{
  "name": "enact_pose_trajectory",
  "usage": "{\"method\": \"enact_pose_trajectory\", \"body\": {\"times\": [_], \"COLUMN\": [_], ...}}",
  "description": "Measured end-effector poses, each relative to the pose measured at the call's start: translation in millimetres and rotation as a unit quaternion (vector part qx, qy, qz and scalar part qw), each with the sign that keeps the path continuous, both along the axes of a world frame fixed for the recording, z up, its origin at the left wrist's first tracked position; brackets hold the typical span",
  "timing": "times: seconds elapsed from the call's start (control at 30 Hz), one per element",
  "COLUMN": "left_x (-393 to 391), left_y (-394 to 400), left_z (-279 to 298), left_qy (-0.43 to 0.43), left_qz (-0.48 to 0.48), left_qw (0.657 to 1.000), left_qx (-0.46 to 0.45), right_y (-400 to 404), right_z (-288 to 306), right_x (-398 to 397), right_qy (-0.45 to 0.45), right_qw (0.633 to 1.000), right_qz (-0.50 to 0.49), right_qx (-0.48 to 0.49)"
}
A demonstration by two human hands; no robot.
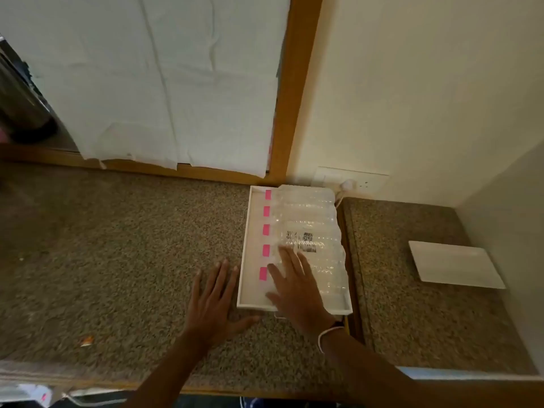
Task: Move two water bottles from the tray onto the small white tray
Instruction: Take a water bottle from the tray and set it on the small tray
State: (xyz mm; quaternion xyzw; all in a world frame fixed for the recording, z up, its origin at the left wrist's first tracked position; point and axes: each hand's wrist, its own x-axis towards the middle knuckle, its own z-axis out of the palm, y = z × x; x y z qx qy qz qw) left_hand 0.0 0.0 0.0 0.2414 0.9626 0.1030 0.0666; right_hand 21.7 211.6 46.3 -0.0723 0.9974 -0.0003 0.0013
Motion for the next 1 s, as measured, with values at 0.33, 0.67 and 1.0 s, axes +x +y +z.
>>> {"method": "enact_pose_trajectory", "body": {"times": [0.33,0.67,1.0], "left_x": [-2.3,-2.5,-36.1], "left_y": [-1.7,2.0,53.6], "left_z": [0.3,-1.7,39.3], "left_qy": [-0.032,-0.025,0.046], "left_qz": [0.004,0.006,0.020], "left_qw": [0.999,0.999,0.998], "left_qx": [-0.031,-0.029,-0.030], "right_y": [-6.8,21.5,89.9], "right_z": [48.5,98.6,110.4], "right_x": [-12.6,13.8,8.6], "right_qy": [0.102,0.081,0.116], "right_qw": [0.990,0.919,0.846], "right_qz": [-0.005,-0.139,-0.114], "right_qx": [-0.096,-0.360,-0.508]}}
